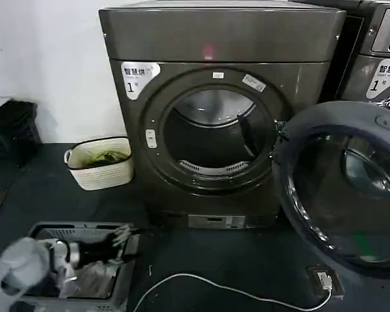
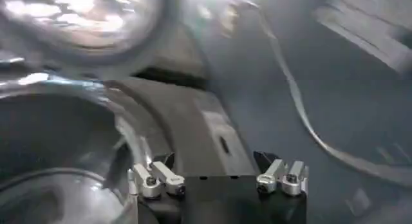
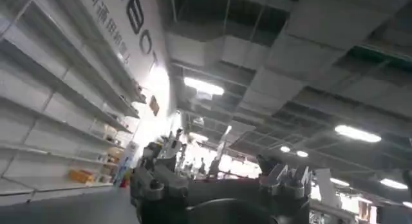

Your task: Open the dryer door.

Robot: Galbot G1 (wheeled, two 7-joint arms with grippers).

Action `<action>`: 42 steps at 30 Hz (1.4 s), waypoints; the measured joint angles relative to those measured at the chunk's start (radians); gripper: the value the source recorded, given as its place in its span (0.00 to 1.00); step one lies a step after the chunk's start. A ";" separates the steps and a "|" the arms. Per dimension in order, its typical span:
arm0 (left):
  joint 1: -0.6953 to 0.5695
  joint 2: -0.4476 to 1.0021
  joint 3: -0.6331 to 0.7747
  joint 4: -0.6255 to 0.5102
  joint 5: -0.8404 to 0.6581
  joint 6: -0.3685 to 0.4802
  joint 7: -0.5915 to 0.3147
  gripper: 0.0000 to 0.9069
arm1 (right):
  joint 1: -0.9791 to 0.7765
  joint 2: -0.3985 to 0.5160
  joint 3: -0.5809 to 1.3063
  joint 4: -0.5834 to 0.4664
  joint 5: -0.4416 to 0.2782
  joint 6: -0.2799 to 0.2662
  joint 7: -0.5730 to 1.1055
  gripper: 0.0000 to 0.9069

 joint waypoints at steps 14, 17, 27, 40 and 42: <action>-0.055 0.110 -0.046 0.044 0.557 -0.258 0.073 1.00 | 0.016 0.024 -0.033 0.035 -0.022 0.000 0.001 1.00; -0.057 0.106 -0.058 0.035 0.664 -0.259 0.070 1.00 | 0.016 0.029 -0.037 0.041 -0.022 0.000 0.001 1.00; -0.081 0.084 -0.048 0.044 0.918 -0.258 0.078 1.00 | 0.020 0.038 -0.046 0.047 -0.018 -0.006 0.004 1.00; -0.101 0.075 -0.036 0.083 0.969 -0.257 0.093 1.00 | 0.018 0.025 -0.023 0.000 -0.022 -0.019 0.032 1.00; -0.099 0.075 -0.036 0.088 0.973 -0.257 0.093 1.00 | 0.015 0.021 -0.015 -0.010 -0.022 -0.022 0.036 1.00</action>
